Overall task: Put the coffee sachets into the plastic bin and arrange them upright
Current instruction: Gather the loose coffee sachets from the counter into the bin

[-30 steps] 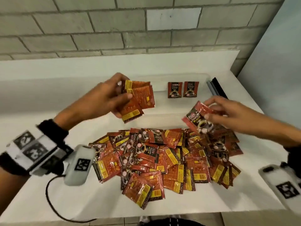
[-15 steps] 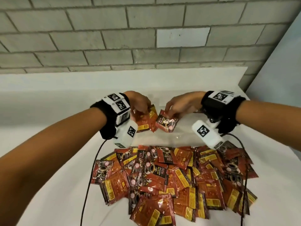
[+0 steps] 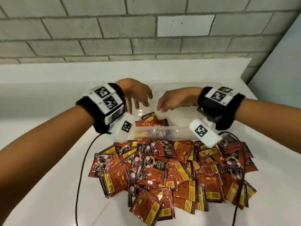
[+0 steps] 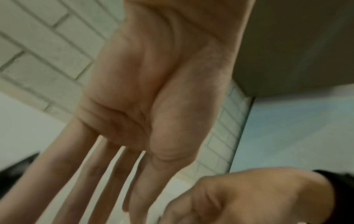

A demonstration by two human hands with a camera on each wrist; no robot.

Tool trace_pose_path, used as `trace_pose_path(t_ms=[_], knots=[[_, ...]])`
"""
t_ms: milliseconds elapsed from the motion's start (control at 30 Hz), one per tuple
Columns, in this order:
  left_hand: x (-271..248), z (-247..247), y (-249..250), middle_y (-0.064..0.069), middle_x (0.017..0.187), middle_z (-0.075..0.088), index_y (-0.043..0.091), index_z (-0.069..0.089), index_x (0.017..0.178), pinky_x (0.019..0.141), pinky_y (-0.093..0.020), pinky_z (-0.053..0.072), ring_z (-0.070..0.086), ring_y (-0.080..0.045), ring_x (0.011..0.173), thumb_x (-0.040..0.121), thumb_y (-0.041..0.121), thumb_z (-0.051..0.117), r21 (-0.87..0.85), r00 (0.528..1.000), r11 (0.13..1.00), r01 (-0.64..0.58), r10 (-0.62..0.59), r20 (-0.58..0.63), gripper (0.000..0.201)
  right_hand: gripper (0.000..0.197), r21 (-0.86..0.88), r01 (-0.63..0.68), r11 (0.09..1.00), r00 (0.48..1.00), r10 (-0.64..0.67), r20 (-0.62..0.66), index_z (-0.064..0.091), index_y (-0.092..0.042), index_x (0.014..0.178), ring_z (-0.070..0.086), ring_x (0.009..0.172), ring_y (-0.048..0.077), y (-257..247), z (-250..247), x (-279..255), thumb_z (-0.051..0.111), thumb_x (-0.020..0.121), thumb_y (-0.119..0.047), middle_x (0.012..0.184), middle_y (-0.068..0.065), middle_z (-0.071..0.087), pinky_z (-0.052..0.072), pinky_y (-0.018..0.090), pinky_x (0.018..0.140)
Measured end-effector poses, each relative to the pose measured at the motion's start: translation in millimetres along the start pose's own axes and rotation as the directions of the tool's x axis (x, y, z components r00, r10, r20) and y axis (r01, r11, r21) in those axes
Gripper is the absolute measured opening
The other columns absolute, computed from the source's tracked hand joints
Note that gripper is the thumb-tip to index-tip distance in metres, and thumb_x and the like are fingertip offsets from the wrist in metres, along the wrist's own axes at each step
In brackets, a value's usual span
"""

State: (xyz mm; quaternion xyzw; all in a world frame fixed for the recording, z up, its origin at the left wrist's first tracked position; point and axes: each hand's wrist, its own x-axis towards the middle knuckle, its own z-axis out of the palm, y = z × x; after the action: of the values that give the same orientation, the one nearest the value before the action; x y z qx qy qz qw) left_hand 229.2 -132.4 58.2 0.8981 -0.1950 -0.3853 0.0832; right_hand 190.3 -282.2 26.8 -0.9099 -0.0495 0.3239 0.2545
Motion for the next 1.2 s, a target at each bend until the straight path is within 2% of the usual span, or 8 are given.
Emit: trace_pose_path(t_ms=[200,300,400,533,700,833,1000,1200], knots=[[-78.6,18.5,-65.6,-0.002,0.09,0.065,0.013,0.064,0.092,0.062,-0.023,0.052,0.063,-0.018,0.084,0.089,0.023,0.062,0.052,0.967,0.993,-0.106,0.115,-0.226,0.01,0.021,0.223,0.174,0.959,0.981,-0.15,-0.121,0.063,-0.011,0.109,0.067,0.093,0.016,41.5,-10.9,-110.2,0.059,0.09,-0.02,0.102,0.003,0.069,0.055,0.028,0.085],[-77.3,59.9,-111.4,0.004,0.106,0.062,0.025,0.062,0.101,0.07,-0.025,0.049,0.062,-0.022,0.095,0.079,0.037,0.072,0.108,0.999,0.993,0.048,-0.047,-0.009,0.027,0.024,0.261,0.046,0.964,0.999,-0.039,-0.03,0.068,-0.013,0.1,0.068,0.087,0.021,88.1,13.0,-153.5,0.063,0.082,-0.028,0.093,0.004,0.071,0.057,0.031,0.08],[-57.6,100.6,-140.8,0.008,0.138,0.044,0.033,0.038,0.136,0.094,-0.024,0.039,0.047,-0.016,0.119,0.08,0.041,0.071,0.197,1.0,0.98,0.008,-0.009,0.006,0.065,0.017,0.272,-0.139,0.952,0.99,0.14,0.017,0.071,-0.023,0.091,0.065,0.082,0.022,136.9,43.6,-172.5,0.07,0.078,-0.034,0.087,0.002,0.071,0.053,0.029,0.075],[-40.9,126.7,-157.1,0.012,0.152,0.022,0.043,0.007,0.146,0.107,-0.04,0.031,0.029,-0.018,0.128,0.077,0.027,0.077,0.142,0.997,0.988,-0.066,0.072,-0.037,0.099,0.07,0.267,-0.35,0.898,0.917,0.386,-0.095,0.05,-0.025,0.12,0.055,0.104,0.015,180.4,75.0,-174.6,0.076,0.061,-0.053,0.117,-0.004,0.057,0.043,0.024,0.081],[-30.5,128.9,-163.4,0.009,0.129,0.037,0.049,0.025,0.136,0.093,-0.034,0.044,0.042,-0.017,0.116,0.071,0.023,0.082,0.087,0.985,0.99,-0.115,0.124,-0.116,0.09,0.128,0.314,-0.422,0.85,0.85,0.492,-0.187,0.018,-0.027,0.146,0.04,0.121,0.025,191.7,91.7,-154.3,0.077,0.043,-0.074,0.138,0.007,0.032,0.044,0.04,0.098],[-29.7,129.3,-154.7,0.001,0.114,0.059,0.035,0.047,0.117,0.081,-0.032,0.053,0.059,-0.019,0.1,0.064,0.03,0.085,-0.149,0.992,0.985,-0.083,0.067,-0.11,0.066,0.099,0.517,-0.389,0.762,0.832,0.532,-0.157,0.023,-0.016,0.139,0.061,0.102,0.024,184.9,95.5,-137.1,0.075,0.064,-0.056,0.123,0.011,0.055,0.054,0.036,0.077],[-28.7,132.1,-151.4,-0.005,0.086,0.068,0.014,0.062,0.091,0.063,-0.03,0.052,0.065,-0.024,0.081,0.022,0.071,0.082,-0.375,0.995,0.926,-0.045,0.007,-0.101,0.091,0.052,0.644,-0.344,0.684,0.842,0.528,-0.111,0.049,0.0,0.113,0.068,0.09,0.021,179.2,92.1,-132.5,0.074,0.079,-0.031,0.101,0.01,0.07,0.052,0.028,0.069],[-35.6,120.5,-146.4,-0.006,0.094,0.074,0.008,0.063,0.102,0.075,-0.031,0.056,0.069,-0.023,0.09,0.03,0.057,0.087,-0.546,0.995,0.833,-0.082,0.039,-0.089,0.091,0.02,0.751,-0.343,0.564,0.823,0.566,-0.05,0.06,-0.008,0.096,0.057,0.092,0.02,177.3,90.3,-133.5,0.071,0.082,-0.018,0.101,0.009,0.066,0.043,0.028,0.067]])
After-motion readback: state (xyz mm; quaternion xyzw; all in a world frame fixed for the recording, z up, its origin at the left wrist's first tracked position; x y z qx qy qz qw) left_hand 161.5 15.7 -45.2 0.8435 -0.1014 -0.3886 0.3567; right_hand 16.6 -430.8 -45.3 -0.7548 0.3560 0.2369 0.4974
